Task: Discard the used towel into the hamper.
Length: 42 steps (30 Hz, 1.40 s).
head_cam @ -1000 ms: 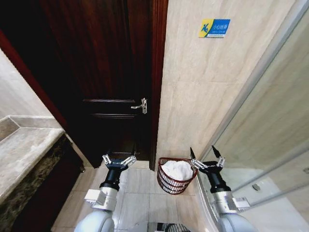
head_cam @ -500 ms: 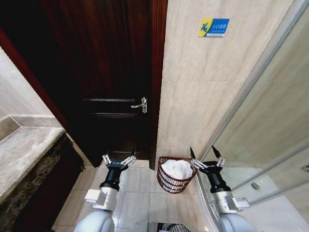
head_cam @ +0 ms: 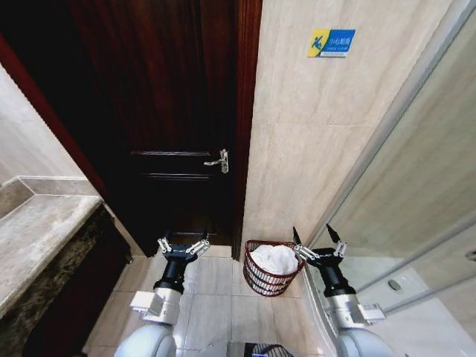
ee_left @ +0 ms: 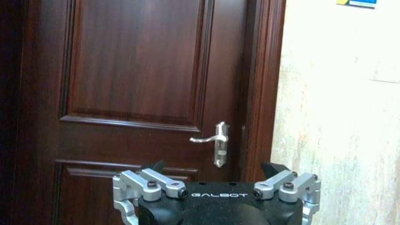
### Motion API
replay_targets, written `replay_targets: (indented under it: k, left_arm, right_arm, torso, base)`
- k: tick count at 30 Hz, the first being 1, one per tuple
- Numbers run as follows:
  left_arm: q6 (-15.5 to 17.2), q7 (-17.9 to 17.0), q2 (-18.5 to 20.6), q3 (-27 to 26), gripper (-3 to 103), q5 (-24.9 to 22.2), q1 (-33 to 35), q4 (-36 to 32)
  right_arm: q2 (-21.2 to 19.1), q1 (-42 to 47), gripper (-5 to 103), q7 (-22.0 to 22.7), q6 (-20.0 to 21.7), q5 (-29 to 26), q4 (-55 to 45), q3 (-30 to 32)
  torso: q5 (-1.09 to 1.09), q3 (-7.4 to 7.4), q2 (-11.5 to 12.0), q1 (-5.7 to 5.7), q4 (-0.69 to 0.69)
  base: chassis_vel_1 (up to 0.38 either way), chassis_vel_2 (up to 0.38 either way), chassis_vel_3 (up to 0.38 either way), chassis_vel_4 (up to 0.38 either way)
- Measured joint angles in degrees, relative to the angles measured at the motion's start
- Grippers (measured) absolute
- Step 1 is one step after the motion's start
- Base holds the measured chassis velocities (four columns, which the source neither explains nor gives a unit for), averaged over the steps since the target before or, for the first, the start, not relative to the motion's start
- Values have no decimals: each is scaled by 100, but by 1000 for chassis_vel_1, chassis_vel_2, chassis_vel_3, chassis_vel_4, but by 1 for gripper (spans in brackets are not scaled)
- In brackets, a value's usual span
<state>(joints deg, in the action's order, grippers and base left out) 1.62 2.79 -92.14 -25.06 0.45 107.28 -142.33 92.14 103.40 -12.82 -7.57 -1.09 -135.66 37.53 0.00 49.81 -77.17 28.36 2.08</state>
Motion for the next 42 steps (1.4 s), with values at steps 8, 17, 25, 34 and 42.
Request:
replay_targets:
  k: [8, 17, 25, 34, 42]
  left_arm:
    - [0, 0, 0, 0, 100, 0, 0, 0]
    - [0, 0, 0, 0, 100, 0, 0, 0]
    - [0, 0, 0, 0, 100, 0, 0, 0]
    - [0, 0, 0, 2, 100, 0, 0, 0]
    - [0, 0, 0, 0, 100, 0, 0, 0]
  right_arm:
    - [0, 0, 100, 0, 0, 0, 0, 0]
    - [0, -1, 100, 0, 0, 0, 0, 0]
    - [0, -1, 100, 0, 0, 0, 0, 0]
    - [0, 0, 100, 0, 0, 0, 0, 1]
    - [0, 2, 100, 0, 0, 0, 0, 1]
  torso:
    - [1, 0, 0, 0, 0]
    - [0, 0, 0, 1, 0]
    - [1, 0, 0, 1, -1]
    - [2, 0, -2, -1, -1]
    - [0, -1, -2, -2, -2]
  base:
    - [0, 0, 0, 0]
    - [0, 0, 0, 0]
    - [114, -87, -110, 95]
    - [226, -201, -233, 205]
    - [238, -247, -231, 229]
